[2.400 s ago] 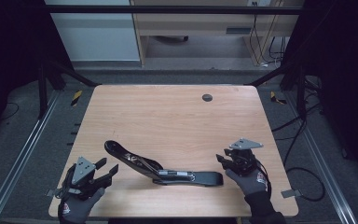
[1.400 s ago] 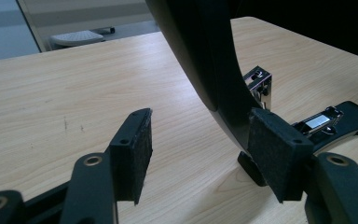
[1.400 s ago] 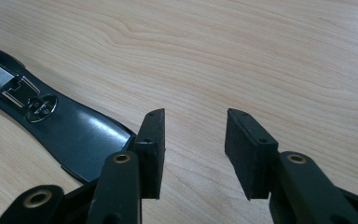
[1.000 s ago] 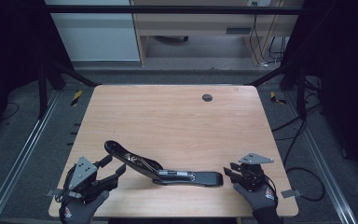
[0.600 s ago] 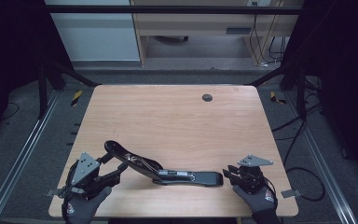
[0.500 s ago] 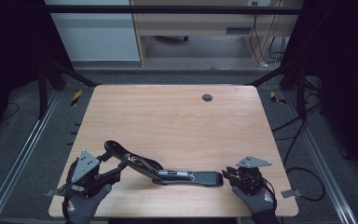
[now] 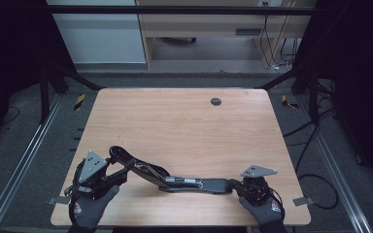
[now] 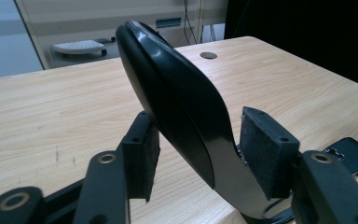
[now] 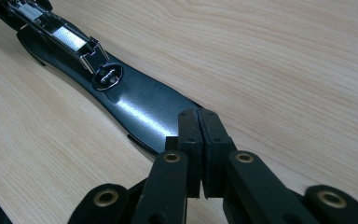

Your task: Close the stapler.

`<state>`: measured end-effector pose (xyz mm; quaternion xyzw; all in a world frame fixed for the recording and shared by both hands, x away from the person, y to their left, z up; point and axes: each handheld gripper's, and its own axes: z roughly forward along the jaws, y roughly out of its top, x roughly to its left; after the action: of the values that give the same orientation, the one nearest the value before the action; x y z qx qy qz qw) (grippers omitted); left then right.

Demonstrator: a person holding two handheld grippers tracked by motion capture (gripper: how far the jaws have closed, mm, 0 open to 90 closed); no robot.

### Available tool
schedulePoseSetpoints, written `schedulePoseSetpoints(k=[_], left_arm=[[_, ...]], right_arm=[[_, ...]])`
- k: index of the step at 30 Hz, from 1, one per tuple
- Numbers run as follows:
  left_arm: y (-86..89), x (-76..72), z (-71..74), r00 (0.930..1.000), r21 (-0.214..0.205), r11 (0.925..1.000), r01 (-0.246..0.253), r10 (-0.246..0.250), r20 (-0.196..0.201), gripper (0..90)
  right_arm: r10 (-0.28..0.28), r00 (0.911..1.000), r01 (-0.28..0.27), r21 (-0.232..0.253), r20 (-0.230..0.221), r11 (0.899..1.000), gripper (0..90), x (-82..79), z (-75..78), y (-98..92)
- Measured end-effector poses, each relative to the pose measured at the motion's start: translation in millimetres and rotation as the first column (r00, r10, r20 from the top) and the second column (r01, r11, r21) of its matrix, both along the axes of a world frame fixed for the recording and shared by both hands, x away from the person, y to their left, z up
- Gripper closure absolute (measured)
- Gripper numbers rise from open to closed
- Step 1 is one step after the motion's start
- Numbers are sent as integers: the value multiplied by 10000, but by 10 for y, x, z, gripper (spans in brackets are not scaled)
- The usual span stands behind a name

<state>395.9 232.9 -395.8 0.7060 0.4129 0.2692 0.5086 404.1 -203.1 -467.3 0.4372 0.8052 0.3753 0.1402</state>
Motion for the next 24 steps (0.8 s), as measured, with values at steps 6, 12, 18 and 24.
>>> schedulePoseSetpoints(k=[6, 12, 18, 24], left_arm=[[-5, -7, 0, 10000, -125, 9999, -62, 61, -70, 512], [-3, -30, 9, 9999, -205, 9998, -73, 70, -140, 519], [-11, -43, 11, 9999, -233, 9997, -109, 106, -134, 520], [-6, -51, 13, 9996, -391, 9991, -162, 153, -243, 527]], right_arm=[[114, 9998, -117, -157, -183, 9998, 900, 27, -45, 80], [165, 9994, -175, -298, -314, 9994, 900, 58, -90, 132], [174, 9990, -182, -179, -401, 9997, 900, 90, -124, 152], [248, 9986, -261, -272, -460, 9993, 900, 111, -157, 157]])
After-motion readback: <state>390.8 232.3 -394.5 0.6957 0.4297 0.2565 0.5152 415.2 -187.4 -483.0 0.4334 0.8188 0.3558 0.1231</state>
